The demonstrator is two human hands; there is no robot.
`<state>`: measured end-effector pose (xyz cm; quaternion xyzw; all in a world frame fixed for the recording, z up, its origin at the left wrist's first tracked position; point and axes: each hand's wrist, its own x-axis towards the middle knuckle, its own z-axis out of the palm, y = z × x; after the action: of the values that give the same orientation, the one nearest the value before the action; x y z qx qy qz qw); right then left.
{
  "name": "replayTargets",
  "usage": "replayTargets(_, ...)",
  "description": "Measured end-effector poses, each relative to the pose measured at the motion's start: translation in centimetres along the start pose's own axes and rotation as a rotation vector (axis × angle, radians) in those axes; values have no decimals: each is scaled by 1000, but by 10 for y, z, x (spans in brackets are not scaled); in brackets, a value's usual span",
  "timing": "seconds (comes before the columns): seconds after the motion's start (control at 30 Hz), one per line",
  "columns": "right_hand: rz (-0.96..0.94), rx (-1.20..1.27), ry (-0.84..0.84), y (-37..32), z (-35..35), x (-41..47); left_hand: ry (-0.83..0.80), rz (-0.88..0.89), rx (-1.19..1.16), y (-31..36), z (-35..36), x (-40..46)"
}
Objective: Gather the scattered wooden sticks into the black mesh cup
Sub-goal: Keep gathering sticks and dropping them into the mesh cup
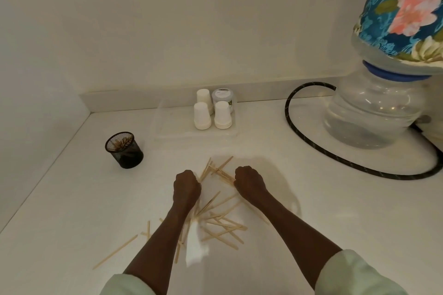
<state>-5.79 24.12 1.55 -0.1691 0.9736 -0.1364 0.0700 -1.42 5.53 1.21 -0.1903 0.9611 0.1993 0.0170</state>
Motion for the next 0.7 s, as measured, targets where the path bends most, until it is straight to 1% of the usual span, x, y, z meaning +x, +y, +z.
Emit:
replayTargets(0.17, -66, -11, -54, 5, -2, 10, -17, 86, 17, -2, 2, 3)
replayTargets(0.3, -68, -14, -77, 8, -1, 15, -32, 91, -45, -2, 4, 8)
replayTargets(0.43, -50, -12, -92, 7, 0, 16, -46, 94, -34, -7, 6, 16)
replayTargets(0.6, -56, -39, -126, 5, 0, 20, -40, 19, -183, -10, 2, 21)
replayTargets(0.7, -91, -91, -108, 2, 4, 20, -61, -114, -359, -12, -1, 25)
